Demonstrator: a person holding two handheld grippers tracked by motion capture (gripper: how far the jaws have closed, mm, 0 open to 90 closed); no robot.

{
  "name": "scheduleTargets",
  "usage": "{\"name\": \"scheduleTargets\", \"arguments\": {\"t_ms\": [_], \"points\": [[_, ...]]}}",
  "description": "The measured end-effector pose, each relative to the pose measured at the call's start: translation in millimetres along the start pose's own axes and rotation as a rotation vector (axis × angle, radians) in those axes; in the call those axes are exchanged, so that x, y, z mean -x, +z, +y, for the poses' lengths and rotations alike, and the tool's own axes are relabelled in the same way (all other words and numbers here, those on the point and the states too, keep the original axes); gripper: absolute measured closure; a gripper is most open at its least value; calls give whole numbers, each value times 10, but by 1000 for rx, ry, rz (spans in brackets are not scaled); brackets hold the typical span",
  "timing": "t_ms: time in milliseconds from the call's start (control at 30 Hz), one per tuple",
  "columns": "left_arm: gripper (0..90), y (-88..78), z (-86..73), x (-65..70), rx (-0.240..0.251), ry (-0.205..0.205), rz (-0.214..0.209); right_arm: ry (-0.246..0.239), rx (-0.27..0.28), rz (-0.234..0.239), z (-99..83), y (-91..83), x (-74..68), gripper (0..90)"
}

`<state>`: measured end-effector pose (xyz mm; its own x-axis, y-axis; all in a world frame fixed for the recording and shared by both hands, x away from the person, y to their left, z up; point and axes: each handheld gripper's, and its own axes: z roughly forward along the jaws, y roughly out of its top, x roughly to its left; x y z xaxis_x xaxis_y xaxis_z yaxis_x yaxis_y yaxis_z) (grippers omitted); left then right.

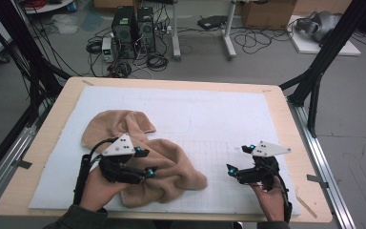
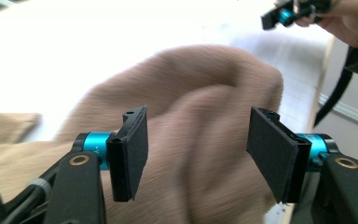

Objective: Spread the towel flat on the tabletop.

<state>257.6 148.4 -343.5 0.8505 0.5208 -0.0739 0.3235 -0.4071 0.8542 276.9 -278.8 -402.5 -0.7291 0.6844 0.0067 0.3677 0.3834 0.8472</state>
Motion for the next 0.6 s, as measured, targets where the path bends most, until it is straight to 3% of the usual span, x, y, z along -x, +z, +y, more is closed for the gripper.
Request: {"name": "scheduleTargets", "arguments": {"t_ms": [67,100,133,200,233,267,300,367,400,433,467,500,533,567,600], "points": [[380,-103,10,-53,32,1,36,-30,12,27,172,74,-35,94],[380,-153,-4,-138,39,-12,75,-38,16,36,224,112,-46,94],[380,-153,-4,-138,39,-12,75,-44,20,49,269,158,-55,94],[380,-141,-53,-255,29,-31,116,-44,20,63,307,214,-65,95],[380,-113,-89,-315,17,-44,123,-48,21,84,338,283,-70,109],[388,-76,-126,-365,-2,-53,134,-61,5,124,374,426,-94,187],[389,27,-201,-433,-41,-59,157,-64,-10,143,388,502,-118,191],[406,70,-228,-460,-48,-67,147,-77,-20,156,402,583,-138,205],[418,142,-276,-501,-68,-78,150,-97,-52,201,427,728,-195,235],[418,200,-310,-530,-95,-85,174,-97,-52,201,427,728,-195,235],[435,250,-353,-559,-113,-94,173,-105,-58,253,457,850,-258,252],[466,332,-448,-587,-158,-115,154,-111,-64,274,471,900,-301,272],[494,332,-448,-587,-158,-115,154,-126,-72,304,483,951,-350,296],[546,383,-540,-580,-211,-104,161,-143,-86,337,493,1005,-406,323],[587,388,-577,-577,-216,-106,152,-167,-100,367,501,1059,-458,349]]}}
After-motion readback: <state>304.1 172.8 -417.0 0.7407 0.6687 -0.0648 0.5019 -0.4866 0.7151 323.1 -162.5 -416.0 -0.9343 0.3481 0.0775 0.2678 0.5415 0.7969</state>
